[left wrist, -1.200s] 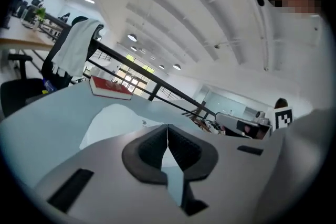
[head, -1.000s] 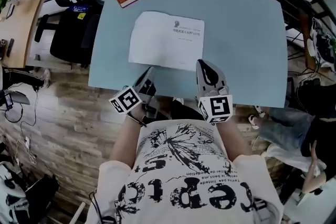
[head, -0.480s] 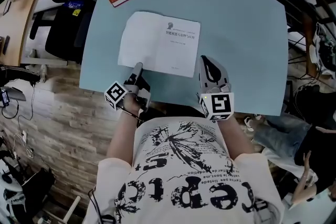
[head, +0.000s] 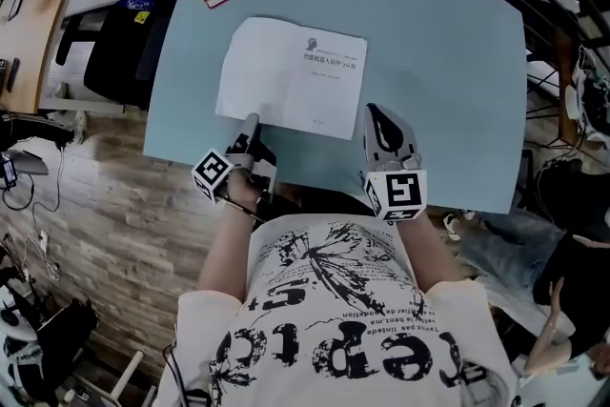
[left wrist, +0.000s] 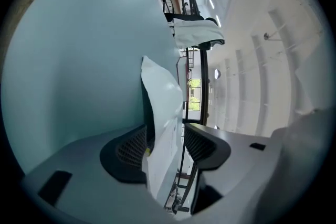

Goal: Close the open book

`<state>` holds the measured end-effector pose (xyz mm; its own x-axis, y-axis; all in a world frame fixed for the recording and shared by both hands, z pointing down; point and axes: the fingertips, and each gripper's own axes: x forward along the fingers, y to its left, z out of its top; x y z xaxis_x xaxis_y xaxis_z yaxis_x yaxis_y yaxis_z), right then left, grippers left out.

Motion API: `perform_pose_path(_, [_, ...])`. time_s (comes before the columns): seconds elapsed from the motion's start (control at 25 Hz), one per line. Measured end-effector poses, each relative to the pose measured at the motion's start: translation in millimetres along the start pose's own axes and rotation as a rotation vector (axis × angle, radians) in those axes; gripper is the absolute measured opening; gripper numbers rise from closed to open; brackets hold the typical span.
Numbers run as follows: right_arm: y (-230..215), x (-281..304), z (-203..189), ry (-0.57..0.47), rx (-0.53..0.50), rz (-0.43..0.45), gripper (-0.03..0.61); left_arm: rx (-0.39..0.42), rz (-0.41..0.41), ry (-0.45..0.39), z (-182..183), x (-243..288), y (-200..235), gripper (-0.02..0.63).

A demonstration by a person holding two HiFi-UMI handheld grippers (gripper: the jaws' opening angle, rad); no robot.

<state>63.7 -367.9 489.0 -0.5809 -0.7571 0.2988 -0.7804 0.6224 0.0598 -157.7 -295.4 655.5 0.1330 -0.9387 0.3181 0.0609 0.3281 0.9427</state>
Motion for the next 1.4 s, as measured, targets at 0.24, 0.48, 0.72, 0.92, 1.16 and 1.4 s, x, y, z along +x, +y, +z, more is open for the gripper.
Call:
perform_pose_path(0.24, [-3,-12,1,-0.010,-0.009,-0.001,0.011,-0.001,0.010,-0.058,17,6,4,0.216])
perform_pose_path(0.48, [-7,-22,0,-0.012,0.000,-0.026,0.011,0.039,0.013,-0.060,16,0,-2,0.026])
perform_pose_path(0.72, [-7,-34,1,-0.022,0.008,-0.037,0.011,0.464,0.019,0.017,-6,-5,-36,0.023])
perform_pose_path(0.92, [-12,-46,5,-0.045,0.014,-0.062,0.011,0.984,0.065,0.068,-34,-8,-55,0.021])
perform_pose_path(1.16, [-22,-62,1,-0.055,0.056,-0.087,0.011,1.323,0.021,0.176,-83,0,-60,0.021])
perform_pose_path(1.4, [-27,-71,-1,-0.057,0.082,-0.104,0.011,1.631,0.027,0.206,-107,12,-51,0.021])
